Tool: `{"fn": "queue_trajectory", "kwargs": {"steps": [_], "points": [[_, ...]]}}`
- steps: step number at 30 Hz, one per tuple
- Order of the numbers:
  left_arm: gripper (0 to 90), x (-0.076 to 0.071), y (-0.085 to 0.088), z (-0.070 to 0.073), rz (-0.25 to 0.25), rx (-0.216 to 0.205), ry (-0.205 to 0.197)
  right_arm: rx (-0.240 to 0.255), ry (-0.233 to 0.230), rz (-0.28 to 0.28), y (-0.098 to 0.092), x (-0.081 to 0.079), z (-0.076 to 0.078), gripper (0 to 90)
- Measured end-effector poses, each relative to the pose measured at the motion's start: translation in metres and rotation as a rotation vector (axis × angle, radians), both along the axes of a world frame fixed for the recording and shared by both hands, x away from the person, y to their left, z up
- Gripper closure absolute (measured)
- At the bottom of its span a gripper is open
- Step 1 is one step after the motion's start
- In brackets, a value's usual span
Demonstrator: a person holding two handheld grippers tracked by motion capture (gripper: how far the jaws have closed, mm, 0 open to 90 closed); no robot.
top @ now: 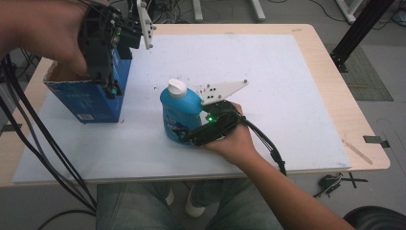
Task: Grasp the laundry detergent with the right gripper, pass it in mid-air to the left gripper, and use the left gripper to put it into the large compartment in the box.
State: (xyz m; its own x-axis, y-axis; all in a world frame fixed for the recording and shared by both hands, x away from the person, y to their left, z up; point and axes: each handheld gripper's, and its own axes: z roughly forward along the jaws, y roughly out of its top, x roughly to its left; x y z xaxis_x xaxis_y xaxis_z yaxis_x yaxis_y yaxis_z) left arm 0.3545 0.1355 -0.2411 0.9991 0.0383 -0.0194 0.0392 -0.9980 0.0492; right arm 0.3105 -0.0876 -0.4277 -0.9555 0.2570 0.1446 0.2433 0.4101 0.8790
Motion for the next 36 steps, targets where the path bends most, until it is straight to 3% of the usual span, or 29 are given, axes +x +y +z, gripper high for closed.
{"fn": "queue_trajectory", "kwargs": {"steps": [27, 36], "points": [[1.7, 0.0008, 0.0012, -0.0030, 0.004, 0.006, 0.005, 0.006, -0.016, -0.003, 0.0018, -0.0021, -0.0021, 37.2], [1.7, 0.0009, 0.0022, -0.0043, 0.008, 0.007, 0.007, 0.006, -0.049, -0.013, 0.0029, -0.0045, -0.0032, 39.8]]}}
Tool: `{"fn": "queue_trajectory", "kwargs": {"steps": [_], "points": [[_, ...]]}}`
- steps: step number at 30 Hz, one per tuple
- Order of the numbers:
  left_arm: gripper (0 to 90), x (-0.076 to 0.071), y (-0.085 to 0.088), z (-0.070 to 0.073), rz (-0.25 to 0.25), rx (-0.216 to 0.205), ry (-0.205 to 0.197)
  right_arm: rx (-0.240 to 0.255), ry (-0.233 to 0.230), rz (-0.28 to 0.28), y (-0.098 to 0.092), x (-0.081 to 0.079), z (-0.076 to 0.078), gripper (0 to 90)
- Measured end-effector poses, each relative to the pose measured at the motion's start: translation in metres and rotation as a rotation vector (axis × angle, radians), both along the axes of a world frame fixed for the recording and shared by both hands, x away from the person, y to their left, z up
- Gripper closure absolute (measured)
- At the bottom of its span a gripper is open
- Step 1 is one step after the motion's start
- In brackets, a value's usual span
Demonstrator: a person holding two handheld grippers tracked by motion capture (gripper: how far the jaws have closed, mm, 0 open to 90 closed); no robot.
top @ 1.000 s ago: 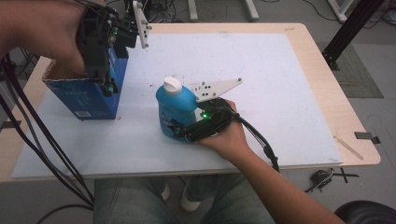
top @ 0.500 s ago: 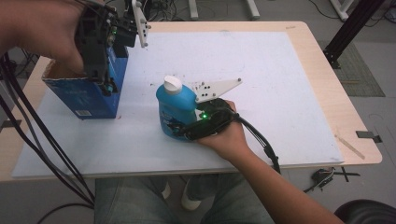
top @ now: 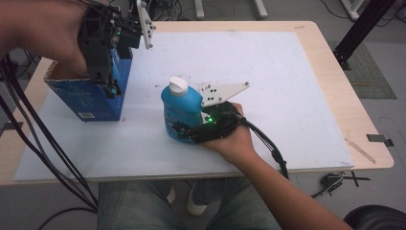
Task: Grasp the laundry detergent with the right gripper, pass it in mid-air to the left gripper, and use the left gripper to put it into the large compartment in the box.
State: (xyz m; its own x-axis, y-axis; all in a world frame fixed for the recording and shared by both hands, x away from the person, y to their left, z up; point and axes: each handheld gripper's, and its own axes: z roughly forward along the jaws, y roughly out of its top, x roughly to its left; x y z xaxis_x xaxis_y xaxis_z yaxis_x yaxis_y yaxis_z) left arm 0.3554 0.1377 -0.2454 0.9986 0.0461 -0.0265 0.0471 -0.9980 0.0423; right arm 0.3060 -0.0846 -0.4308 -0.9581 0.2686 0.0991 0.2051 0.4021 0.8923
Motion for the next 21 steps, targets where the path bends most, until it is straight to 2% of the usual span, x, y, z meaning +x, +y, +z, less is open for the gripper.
{"fn": "queue_trajectory", "kwargs": {"steps": [3, 8, 19, 21], "points": [[1.7, 0.0002, 0.0000, -0.0005, 0.000, -0.001, 0.001, -0.001, -0.036, -0.009, 0.0001, -0.0027, 0.0003, 42.0], [1.7, 0.0003, -0.0012, -0.0023, 0.001, -0.001, 0.005, 0.002, -0.067, -0.013, -0.0003, -0.0053, -0.0002, 43.3], [1.7, -0.0011, -0.0069, -0.0042, -0.001, 0.007, 0.022, 0.005, -0.098, -0.015, -0.0005, -0.0082, -0.0002, 45.6], [1.7, -0.0024, -0.0083, -0.0041, 0.000, 0.011, 0.028, 0.007, -0.089, -0.011, -0.0011, -0.0080, 0.0005, 45.7]]}}
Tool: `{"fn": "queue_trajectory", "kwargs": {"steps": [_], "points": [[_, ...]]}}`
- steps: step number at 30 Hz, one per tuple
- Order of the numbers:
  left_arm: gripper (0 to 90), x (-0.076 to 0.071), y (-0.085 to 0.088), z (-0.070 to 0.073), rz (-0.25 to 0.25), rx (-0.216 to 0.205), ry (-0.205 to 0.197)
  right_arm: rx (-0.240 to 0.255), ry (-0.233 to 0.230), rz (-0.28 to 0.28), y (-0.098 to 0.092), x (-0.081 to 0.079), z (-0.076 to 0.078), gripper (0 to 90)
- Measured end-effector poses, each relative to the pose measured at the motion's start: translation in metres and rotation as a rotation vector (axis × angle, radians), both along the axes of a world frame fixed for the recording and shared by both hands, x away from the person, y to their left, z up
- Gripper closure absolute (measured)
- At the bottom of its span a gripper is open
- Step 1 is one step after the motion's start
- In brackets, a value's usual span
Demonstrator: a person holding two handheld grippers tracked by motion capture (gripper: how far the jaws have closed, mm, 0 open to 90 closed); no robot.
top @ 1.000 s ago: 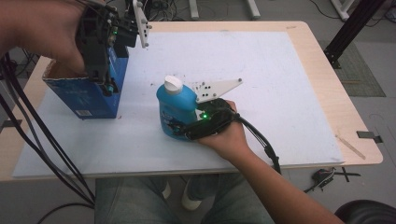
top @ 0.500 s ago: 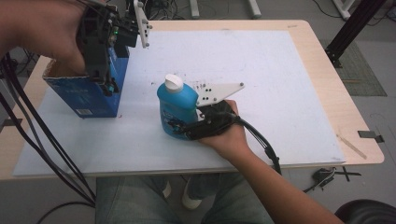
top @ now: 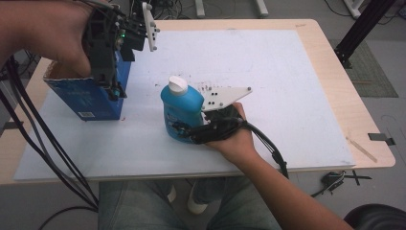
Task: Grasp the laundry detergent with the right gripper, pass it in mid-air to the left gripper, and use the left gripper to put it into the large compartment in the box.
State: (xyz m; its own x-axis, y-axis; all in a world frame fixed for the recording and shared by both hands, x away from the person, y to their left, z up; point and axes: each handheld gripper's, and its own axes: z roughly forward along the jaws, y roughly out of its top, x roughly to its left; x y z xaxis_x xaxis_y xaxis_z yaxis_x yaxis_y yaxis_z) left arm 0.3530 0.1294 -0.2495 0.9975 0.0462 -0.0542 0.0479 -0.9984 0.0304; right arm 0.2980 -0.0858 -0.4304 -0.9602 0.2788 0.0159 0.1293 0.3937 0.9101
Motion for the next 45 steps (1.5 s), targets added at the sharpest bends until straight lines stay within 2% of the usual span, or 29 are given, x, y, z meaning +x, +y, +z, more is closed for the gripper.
{"fn": "queue_trajectory", "kwargs": {"steps": [6, 16, 21, 27, 33, 45], "points": [[1.7, -0.004, -0.005, 0.003, -0.014, -0.002, -0.001, 0.013, 0.014, 0.016, -0.002, 0.003, 0.008, 45.5], [1.7, -0.011, -0.022, 0.008, -0.030, -0.009, 0.044, -0.005, 0.021, 0.092, -0.001, 0.010, 0.031, 45.4], [1.7, -0.014, -0.031, 0.014, -0.049, -0.027, 0.029, -0.026, 0.025, 0.142, 0.005, 0.015, 0.042, 45.4], [1.7, -0.015, -0.039, 0.017, -0.045, -0.020, 0.023, -0.048, 0.037, 0.197, 0.016, 0.019, 0.052, 45.4], [1.7, -0.015, -0.041, 0.019, -0.035, -0.032, 0.021, -0.065, 0.053, 0.221, 0.027, 0.024, 0.058, 45.3], [1.7, -0.018, -0.045, 0.018, -0.021, -0.023, 0.017, -0.066, 0.070, 0.253, 0.044, 0.028, 0.061, 45.3]]}}
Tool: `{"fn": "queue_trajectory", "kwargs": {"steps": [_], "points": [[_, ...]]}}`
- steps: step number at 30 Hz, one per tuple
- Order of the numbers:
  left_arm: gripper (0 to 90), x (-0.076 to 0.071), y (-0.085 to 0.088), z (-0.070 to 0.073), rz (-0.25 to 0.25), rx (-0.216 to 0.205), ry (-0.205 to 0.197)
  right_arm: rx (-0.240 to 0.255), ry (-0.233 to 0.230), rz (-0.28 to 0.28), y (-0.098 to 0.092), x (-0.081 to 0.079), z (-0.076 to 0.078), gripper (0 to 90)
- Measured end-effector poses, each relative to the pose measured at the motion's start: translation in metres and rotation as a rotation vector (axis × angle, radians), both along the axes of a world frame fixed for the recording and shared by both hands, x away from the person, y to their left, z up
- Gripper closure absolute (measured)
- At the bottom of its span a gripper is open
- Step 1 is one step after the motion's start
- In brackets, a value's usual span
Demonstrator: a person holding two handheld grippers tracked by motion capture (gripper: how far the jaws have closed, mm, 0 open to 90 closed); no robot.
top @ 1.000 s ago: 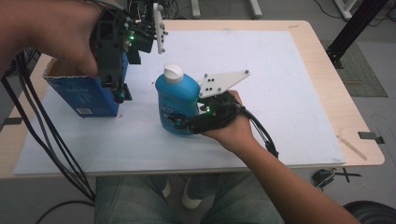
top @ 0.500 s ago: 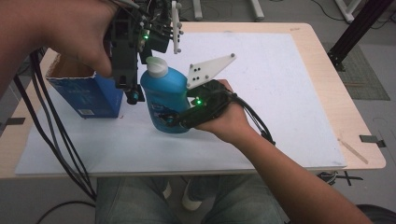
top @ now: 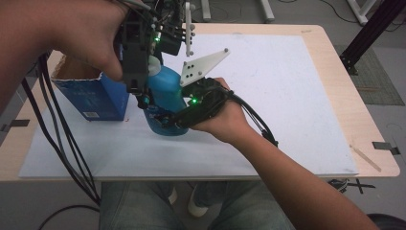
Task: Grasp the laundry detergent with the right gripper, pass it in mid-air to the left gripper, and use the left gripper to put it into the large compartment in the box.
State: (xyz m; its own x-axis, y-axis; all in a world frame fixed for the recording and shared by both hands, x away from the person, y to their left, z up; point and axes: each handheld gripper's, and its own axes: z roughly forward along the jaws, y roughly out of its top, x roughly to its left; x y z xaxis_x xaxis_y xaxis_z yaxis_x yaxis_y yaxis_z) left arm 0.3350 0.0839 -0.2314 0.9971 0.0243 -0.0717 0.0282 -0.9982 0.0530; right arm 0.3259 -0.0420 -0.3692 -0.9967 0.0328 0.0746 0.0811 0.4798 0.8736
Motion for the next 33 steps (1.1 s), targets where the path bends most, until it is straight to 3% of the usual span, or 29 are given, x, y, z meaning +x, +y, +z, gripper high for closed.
{"fn": "queue_trajectory", "kwargs": {"steps": [13, 15, 23, 33], "points": [[2.3, 0.0012, -0.0039, -0.0053, 0.019, 0.030, -0.008, 0.013, 0.003, -0.001, 0.0006, -0.0009, 0.0017, 45.3], [9.3, 0.0012, -0.0043, -0.0044, 0.017, 0.032, -0.007, 0.019, -0.001, -0.005, 0.0005, -0.0007, 0.0019, 45.4], [9.7, 0.0015, -0.0059, -0.0045, 0.022, 0.030, -0.010, 0.029, 0.003, -0.001, 0.0004, 0.0009, 0.0013, 45.4], [17.5, 0.0018, -0.0086, -0.0056, 0.018, 0.040, -0.019, 0.031, 0.007, -0.002, 0.0005, 0.0022, 0.0006, 45.4]]}}
